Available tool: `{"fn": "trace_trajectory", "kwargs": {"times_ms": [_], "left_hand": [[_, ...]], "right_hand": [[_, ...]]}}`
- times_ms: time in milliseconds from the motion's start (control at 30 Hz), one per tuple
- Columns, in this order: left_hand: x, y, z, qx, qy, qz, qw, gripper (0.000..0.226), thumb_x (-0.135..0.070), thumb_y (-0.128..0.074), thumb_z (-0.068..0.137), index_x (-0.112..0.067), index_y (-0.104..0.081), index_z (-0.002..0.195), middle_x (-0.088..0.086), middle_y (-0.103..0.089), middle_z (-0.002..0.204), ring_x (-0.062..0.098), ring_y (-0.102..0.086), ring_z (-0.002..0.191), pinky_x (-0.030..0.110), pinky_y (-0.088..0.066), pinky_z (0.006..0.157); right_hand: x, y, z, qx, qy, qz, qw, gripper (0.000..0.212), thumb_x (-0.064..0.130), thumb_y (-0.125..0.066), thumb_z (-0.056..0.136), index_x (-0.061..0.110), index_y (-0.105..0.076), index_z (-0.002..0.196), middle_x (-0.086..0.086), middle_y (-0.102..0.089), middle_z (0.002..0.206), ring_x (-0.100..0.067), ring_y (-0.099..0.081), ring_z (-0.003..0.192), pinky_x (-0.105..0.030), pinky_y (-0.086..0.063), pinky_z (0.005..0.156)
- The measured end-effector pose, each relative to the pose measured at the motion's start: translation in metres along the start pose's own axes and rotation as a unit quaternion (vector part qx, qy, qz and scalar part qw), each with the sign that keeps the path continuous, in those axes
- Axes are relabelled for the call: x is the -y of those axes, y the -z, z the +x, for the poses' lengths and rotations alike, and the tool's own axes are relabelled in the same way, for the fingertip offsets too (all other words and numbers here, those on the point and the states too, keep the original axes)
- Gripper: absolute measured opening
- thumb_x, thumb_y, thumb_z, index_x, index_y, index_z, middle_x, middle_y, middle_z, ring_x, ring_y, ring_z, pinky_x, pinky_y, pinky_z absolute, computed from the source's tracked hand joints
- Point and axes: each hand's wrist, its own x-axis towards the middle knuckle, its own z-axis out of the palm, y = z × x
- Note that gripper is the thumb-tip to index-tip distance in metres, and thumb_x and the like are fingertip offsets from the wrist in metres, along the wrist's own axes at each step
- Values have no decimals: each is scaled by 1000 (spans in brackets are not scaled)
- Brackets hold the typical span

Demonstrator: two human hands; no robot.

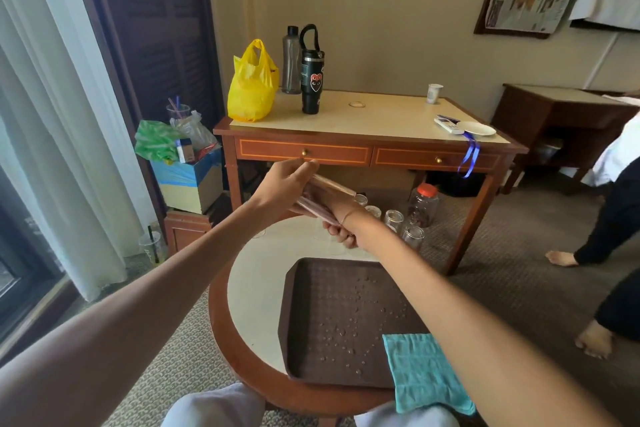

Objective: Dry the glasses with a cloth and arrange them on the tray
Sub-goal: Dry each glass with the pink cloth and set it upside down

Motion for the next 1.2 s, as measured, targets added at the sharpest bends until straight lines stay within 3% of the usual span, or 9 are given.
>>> {"fn": "trace_trajectory", "kwargs": {"times_ms": [100,200,333,433,600,733,800,967,1200], "left_hand": [[8,2,2,-20,-55,35,998,37,-41,-50,106,-8,-66,108,10,-67,93,24,-71,87,25,-60,62],[8,4,4,15,52,-136,989,36,-44,-51,106,-10,-65,105,14,-70,98,27,-72,90,31,-61,68],[4,9,2,99,234,-214,943,44,-53,-51,102,-12,-64,103,15,-69,96,26,-71,84,34,-62,67],[7,9,5,104,255,-179,944,40,-50,-48,105,-12,-63,106,14,-64,95,21,-64,72,26,-57,55],[12,6,15,12,156,-152,976,39,-46,-53,103,-11,-69,101,10,-69,85,15,-64,62,21,-52,52],[18,10,24,-28,77,-105,991,33,-47,-51,104,-17,-66,100,7,-72,96,17,-72,80,22,-57,61],[24,15,29,-38,68,-100,992,34,-48,-50,104,-18,-65,102,8,-73,97,18,-75,82,24,-59,66],[46,31,45,-67,70,-99,990,35,-46,-51,104,-15,-67,109,9,-73,98,19,-73,87,21,-56,63],[106,63,79,-156,155,-169,961,49,-63,-72,85,-17,-68,101,13,-72,108,30,-71,109,46,-55,103]], "right_hand": [[1,3,-4,106,-29,97,989,52,46,-39,104,11,-53,67,5,-49,43,-3,-36,27,-12,-24,28],[11,1,-11,-127,79,-143,978,35,27,-50,102,5,-60,76,2,-52,47,-6,-43,32,-15,-26,31],[12,3,-27,-386,385,-339,766,28,19,-40,75,15,-57,54,6,-43,47,-18,-43,42,-19,-15,40],[13,9,-22,-380,432,-374,727,28,24,-42,74,13,-61,56,0,-56,51,-23,-52,45,-17,-17,45],[7,1,-4,-336,272,-271,860,12,9,-60,88,8,-72,86,-2,-65,75,-26,-64,73,-24,-40,54],[15,-8,8,-152,95,-68,981,34,43,-58,97,12,-57,82,1,-64,61,-11,-48,49,-26,-43,46],[14,-6,11,-88,69,-44,993,40,52,-53,96,14,-62,85,3,-65,53,-7,-38,42,-18,-30,41],[-6,4,25,-6,159,-53,986,51,58,-53,96,12,-74,95,-3,-70,66,-12,-53,44,-23,-43,42],[-32,22,57,-12,201,59,978,30,35,-55,101,9,-66,111,-10,-75,86,-19,-70,58,-29,-59,57]]}}
